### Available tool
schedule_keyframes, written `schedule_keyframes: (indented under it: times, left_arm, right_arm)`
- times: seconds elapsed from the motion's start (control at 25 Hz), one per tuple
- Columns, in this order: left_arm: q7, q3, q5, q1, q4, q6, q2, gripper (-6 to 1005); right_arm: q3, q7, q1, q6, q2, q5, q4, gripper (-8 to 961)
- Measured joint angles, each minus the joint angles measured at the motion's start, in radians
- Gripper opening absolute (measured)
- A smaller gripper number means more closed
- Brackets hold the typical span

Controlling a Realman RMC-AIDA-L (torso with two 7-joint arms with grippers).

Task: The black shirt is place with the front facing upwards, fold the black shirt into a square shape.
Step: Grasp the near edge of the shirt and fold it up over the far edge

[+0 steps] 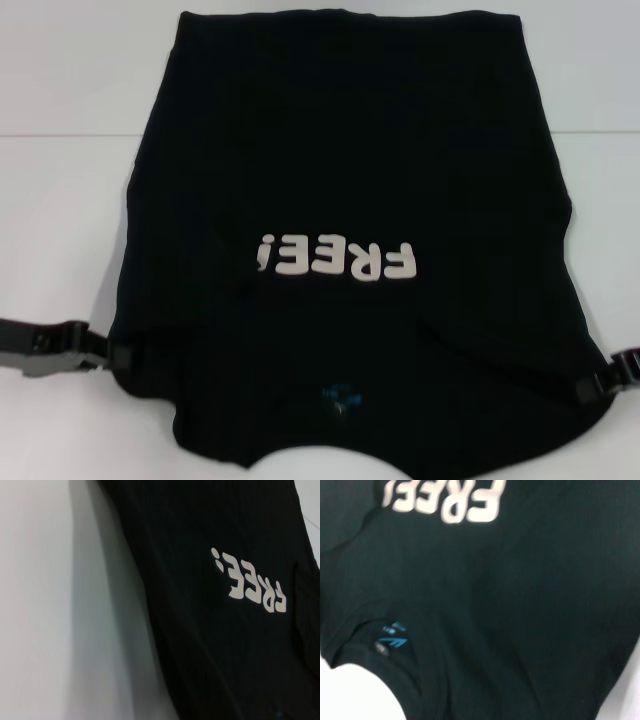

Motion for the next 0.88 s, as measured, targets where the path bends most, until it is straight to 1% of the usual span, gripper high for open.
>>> schedule_keyframes:
  times: [0.12, 0.2, 0.28, 0.32, 0.48, 0.6, 0.76, 0.88]
  left_arm:
    - [0.008, -0.003, -0.001, 0.0, -0.047, 0.062, 0.029, 28]
    - [0.018, -0.005, 0.005, 0.008, -0.06, 0.105, 0.037, 28]
    - [0.021, -0.006, 0.011, 0.014, -0.063, 0.125, 0.039, 28]
    - [0.03, -0.004, 0.038, 0.022, -0.068, 0.185, 0.041, 28]
    - [0.059, 0.004, 0.119, 0.024, -0.071, 0.284, 0.04, 28]
    - [0.096, 0.013, 0.168, 0.024, -0.074, 0.338, 0.033, 28]
    - [0.13, 0.014, 0.179, 0.02, -0.083, 0.363, 0.029, 28]
    - [0.132, 0.006, 0.171, 0.003, -0.085, 0.356, 0.029, 28]
  right_arm:
    - [0.005, -0.061, -0.007, -0.071, -0.015, 0.001, -0.001, 33]
    - [0.015, -0.105, -0.016, -0.12, -0.024, 0.001, 0.0, 33]
    - [0.02, -0.142, -0.028, -0.162, -0.03, 0.001, 0.001, 33]
    - [0.02, -0.162, -0.035, -0.184, -0.032, 0.001, 0.001, 33]
    - [0.005, -0.243, -0.057, -0.264, -0.034, -0.003, 0.011, 32]
    - [-0.026, -0.299, -0.072, -0.28, -0.035, -0.005, 0.072, 32]
    - [-0.053, -0.323, -0.075, -0.271, -0.039, -0.006, 0.13, 32]
    - [-0.029, -0.324, -0.075, -0.264, -0.037, -0.001, 0.132, 33]
